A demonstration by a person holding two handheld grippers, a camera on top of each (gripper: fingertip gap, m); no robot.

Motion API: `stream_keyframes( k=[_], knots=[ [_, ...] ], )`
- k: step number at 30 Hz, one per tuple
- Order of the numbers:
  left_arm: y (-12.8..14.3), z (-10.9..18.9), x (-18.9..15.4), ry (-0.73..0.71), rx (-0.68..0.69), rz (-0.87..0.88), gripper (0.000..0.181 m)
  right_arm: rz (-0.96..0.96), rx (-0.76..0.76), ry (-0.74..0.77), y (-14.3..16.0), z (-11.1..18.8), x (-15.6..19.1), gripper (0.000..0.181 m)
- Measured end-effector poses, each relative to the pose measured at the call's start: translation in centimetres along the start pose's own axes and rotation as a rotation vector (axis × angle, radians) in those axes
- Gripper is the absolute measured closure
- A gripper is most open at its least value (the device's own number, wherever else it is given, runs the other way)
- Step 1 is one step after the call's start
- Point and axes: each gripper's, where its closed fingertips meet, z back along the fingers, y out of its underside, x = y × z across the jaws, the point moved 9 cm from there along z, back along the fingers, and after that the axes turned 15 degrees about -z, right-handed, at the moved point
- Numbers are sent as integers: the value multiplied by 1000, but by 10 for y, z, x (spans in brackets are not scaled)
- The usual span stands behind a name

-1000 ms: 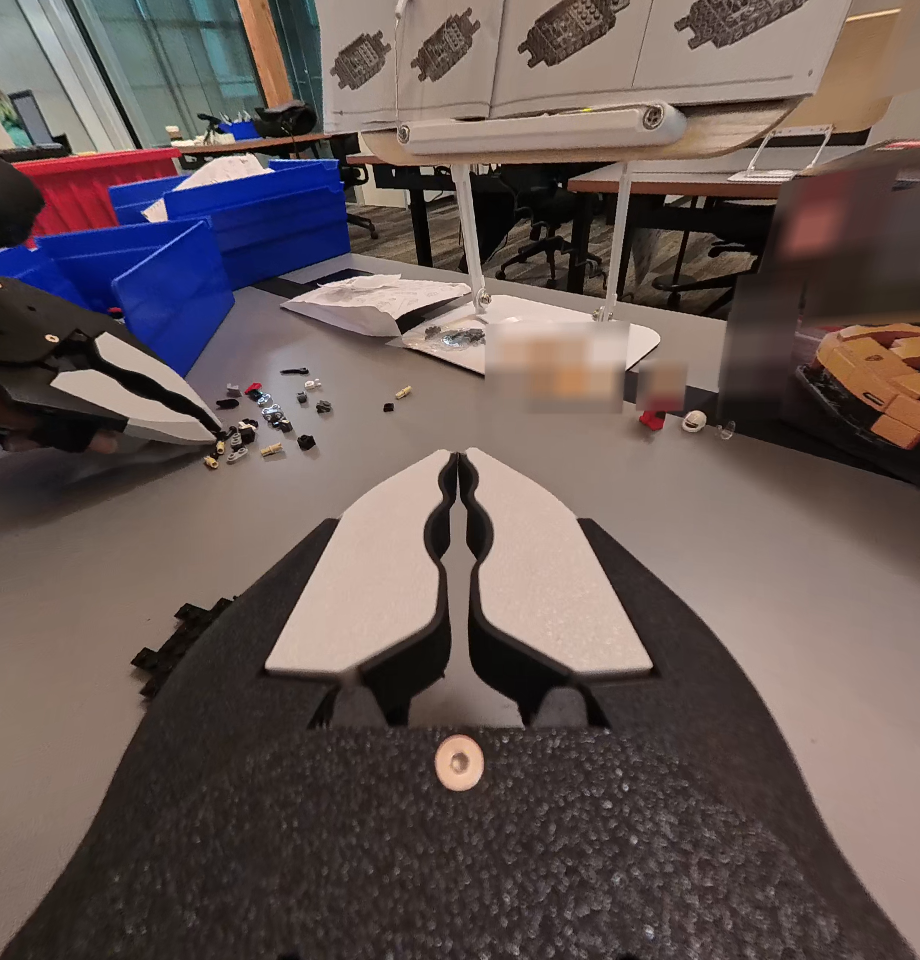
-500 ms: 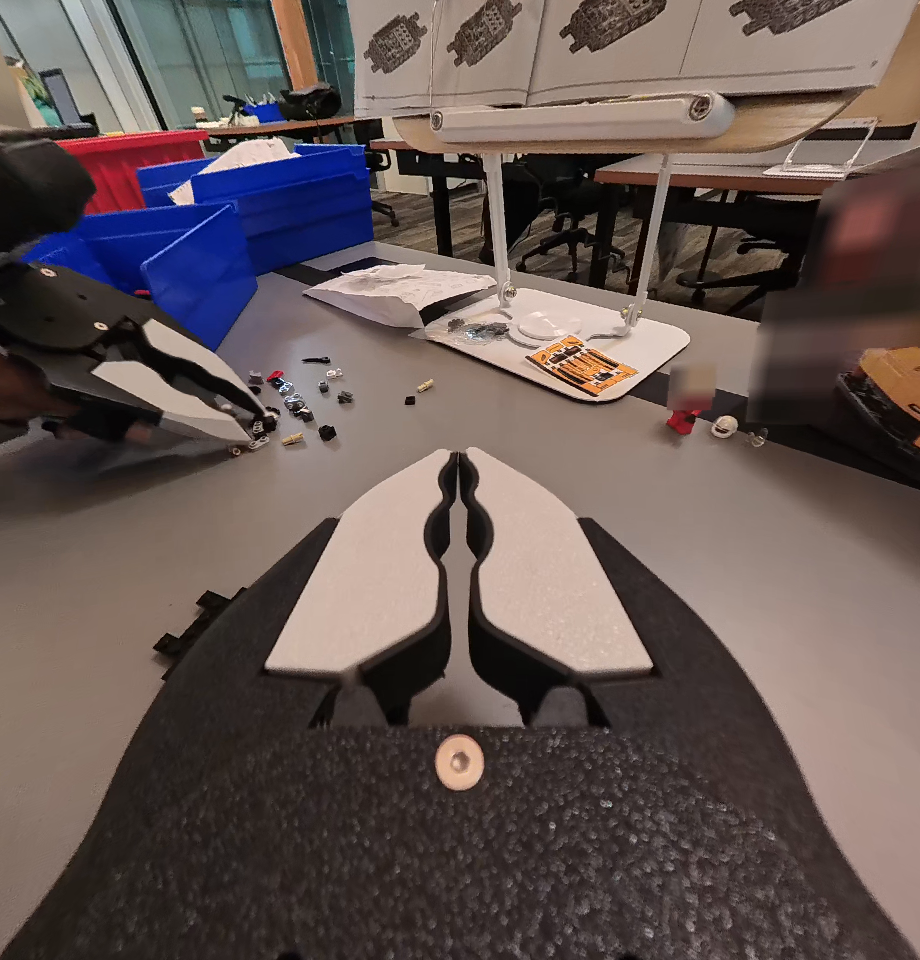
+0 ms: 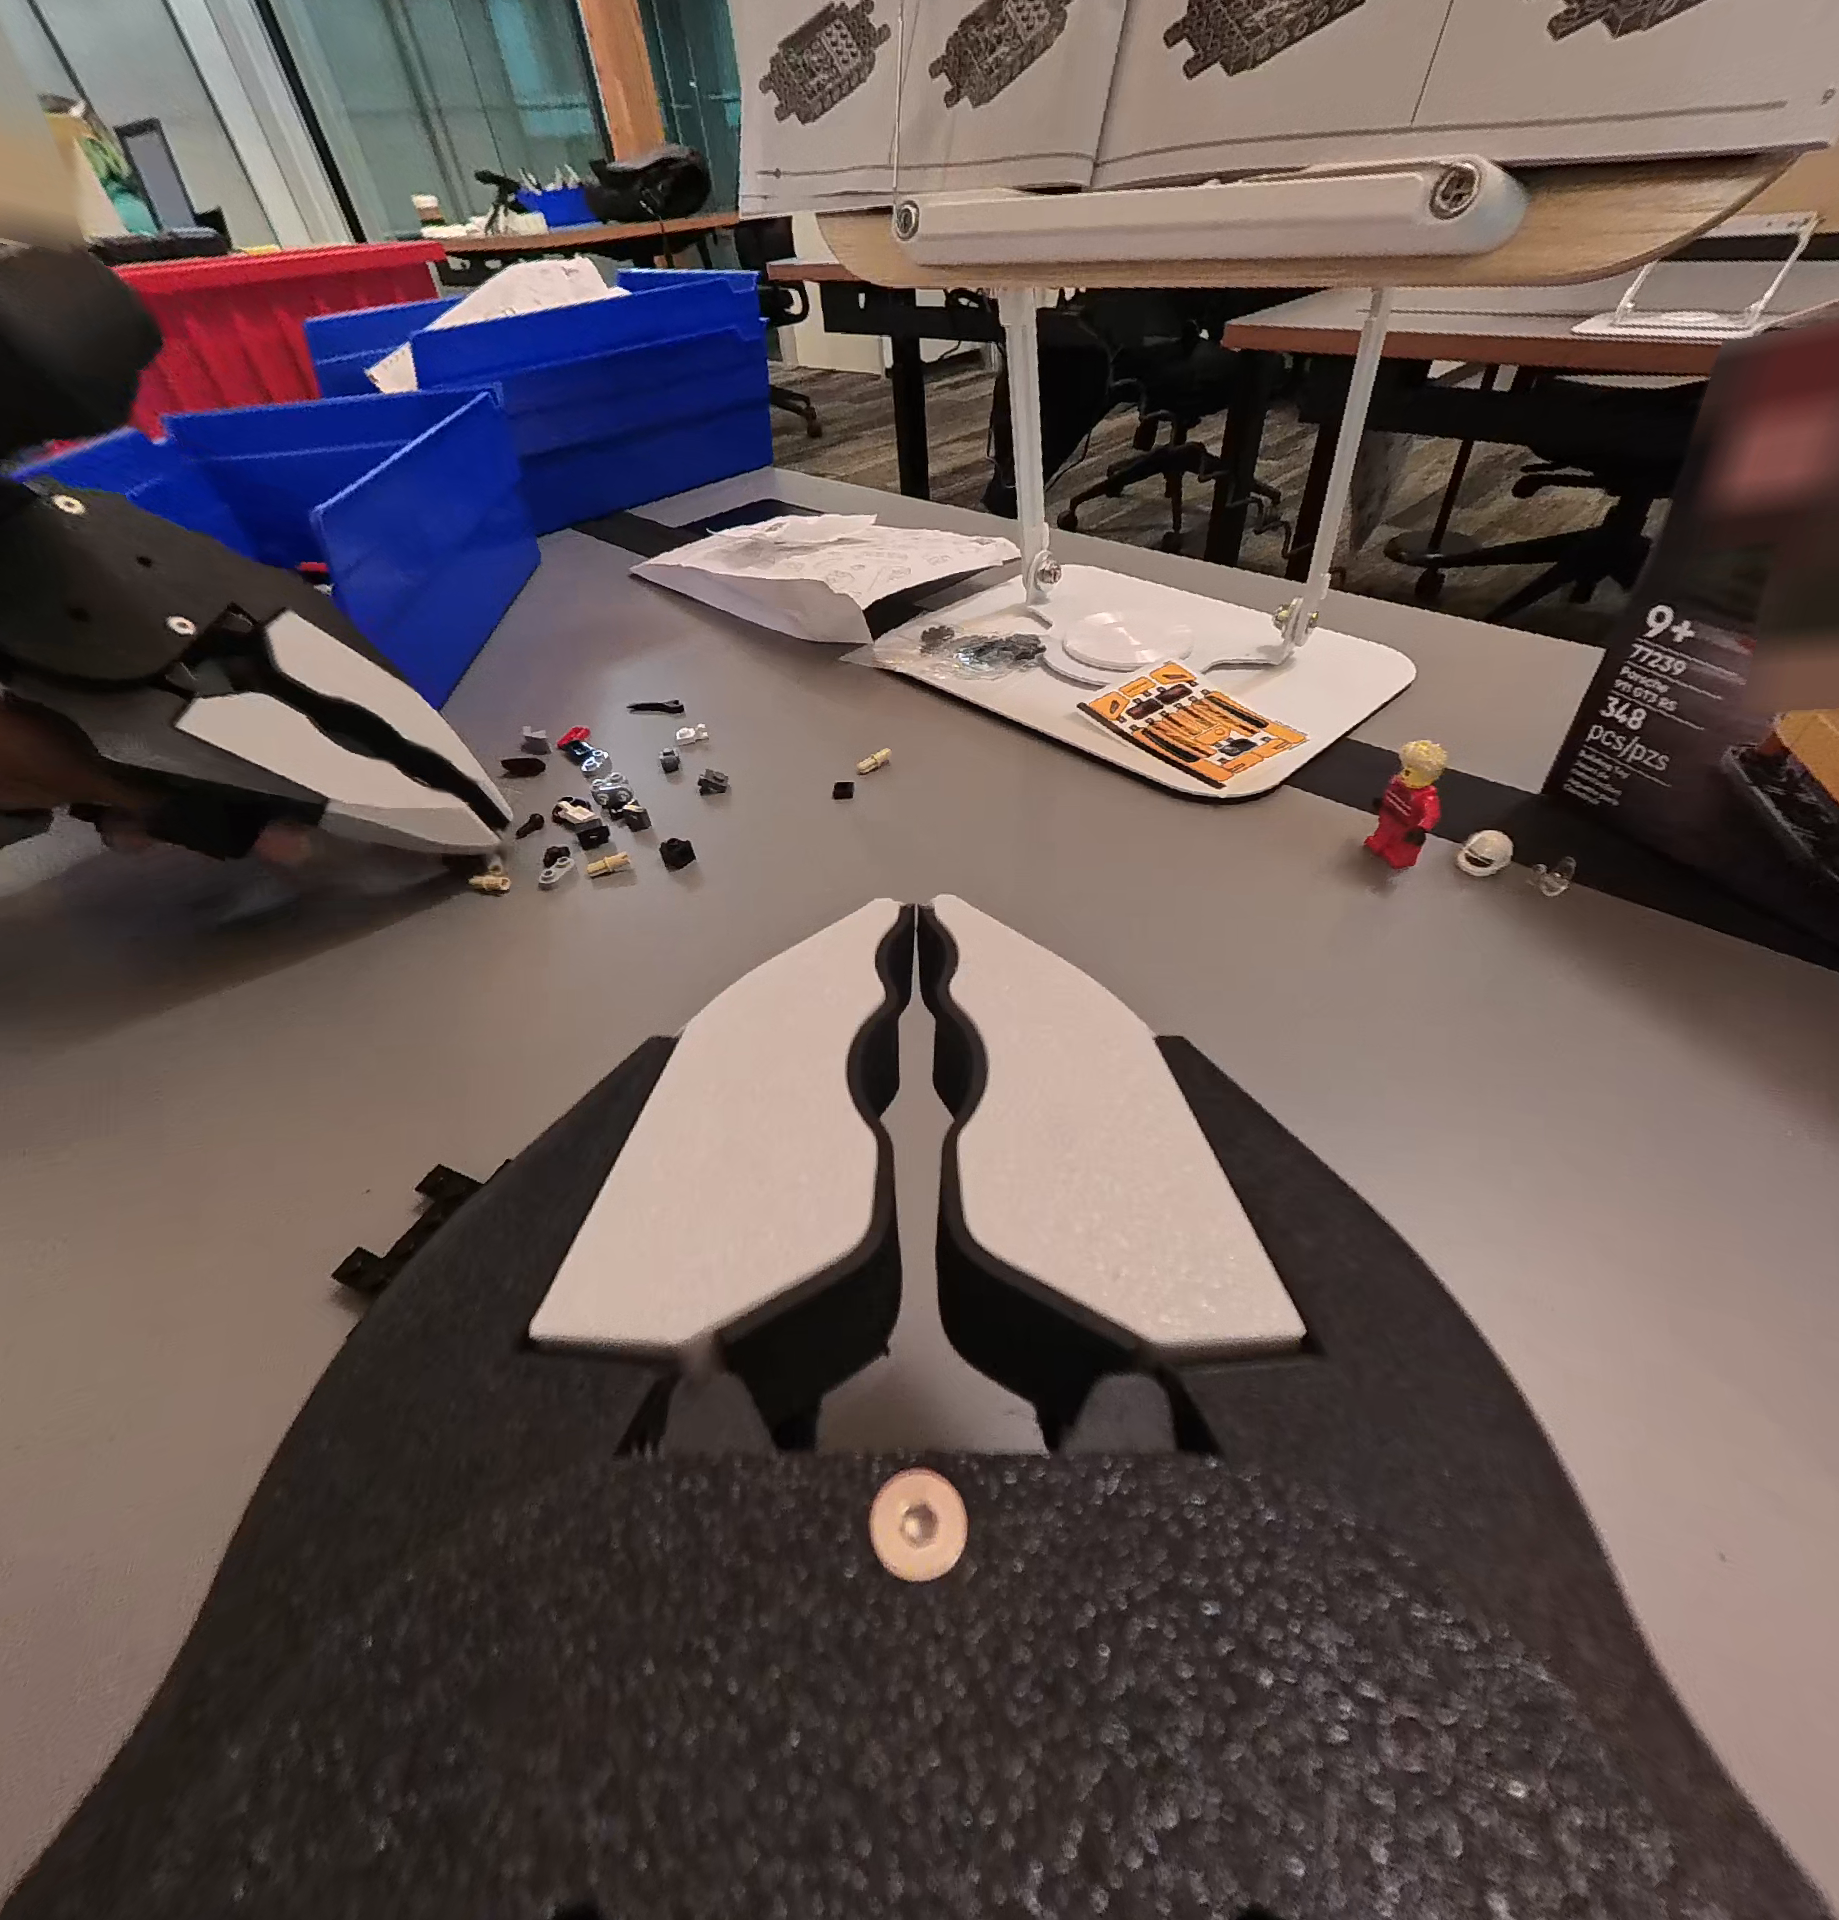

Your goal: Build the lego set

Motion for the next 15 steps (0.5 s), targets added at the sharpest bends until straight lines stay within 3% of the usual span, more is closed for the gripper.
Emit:
stream_keyframes(
  k=[7,15],
  knots=[
    [-2,2,-5,80,-5,7,156,0,4,-4,0,0,0,181],
    [-1,-7,-6,59,28,-13,171,0,13,-12,1,-1,2,181]
  ],
)
